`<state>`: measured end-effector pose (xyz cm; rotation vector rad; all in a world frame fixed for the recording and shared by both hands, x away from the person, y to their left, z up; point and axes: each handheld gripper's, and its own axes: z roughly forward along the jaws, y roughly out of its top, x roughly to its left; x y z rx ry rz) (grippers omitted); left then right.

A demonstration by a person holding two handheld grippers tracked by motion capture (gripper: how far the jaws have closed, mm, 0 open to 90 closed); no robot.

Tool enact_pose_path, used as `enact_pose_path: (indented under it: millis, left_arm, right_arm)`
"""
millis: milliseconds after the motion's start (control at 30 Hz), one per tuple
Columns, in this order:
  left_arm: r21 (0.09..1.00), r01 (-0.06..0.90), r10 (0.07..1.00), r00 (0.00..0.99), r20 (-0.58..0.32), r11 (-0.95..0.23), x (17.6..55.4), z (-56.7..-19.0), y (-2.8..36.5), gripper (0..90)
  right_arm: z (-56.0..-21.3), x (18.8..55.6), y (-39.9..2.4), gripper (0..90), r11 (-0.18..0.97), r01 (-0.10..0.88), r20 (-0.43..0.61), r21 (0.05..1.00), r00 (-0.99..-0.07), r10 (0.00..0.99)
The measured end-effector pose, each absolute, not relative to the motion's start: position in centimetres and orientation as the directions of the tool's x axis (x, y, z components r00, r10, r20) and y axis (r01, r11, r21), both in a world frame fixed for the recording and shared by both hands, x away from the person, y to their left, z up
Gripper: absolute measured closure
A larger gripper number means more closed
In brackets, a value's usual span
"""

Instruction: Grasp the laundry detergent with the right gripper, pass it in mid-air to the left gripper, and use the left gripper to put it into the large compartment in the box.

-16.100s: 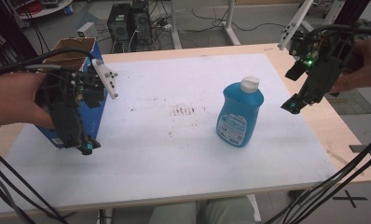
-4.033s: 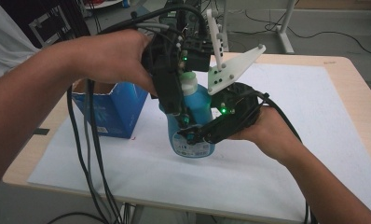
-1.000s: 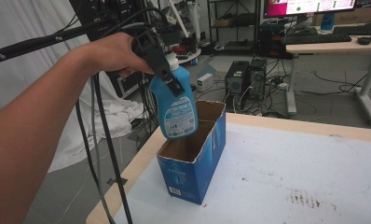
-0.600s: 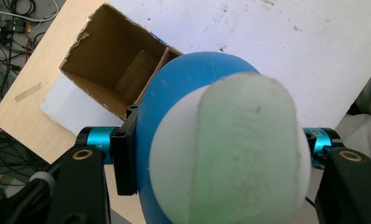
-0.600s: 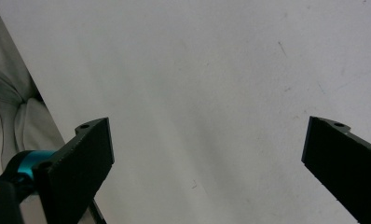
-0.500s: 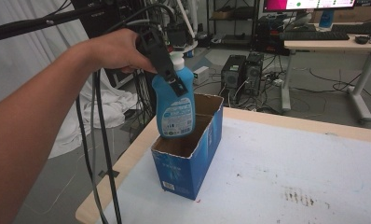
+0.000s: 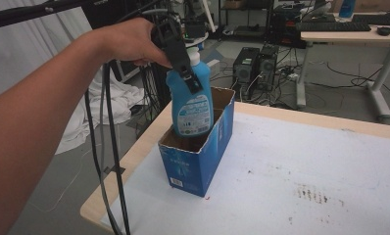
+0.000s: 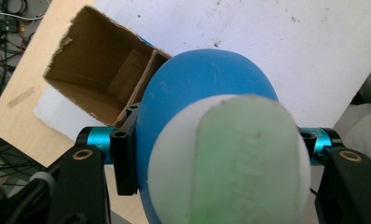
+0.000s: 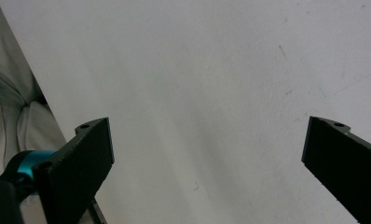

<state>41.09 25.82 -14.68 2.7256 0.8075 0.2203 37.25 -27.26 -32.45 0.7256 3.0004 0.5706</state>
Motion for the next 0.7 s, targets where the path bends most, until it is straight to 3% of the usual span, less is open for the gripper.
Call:
enact_pose_path:
  millis: [700]
  left_arm:
    - [0.205, 0.527, 0.543, 0.839, 0.025, -0.825, 42.3, -25.1, 25.7, 38.0]
  right_arm:
    - [-32.9, 36.7, -27.4, 1.2, 0.820, 0.452, 0.087, 0.350, -0.888, 0.452]
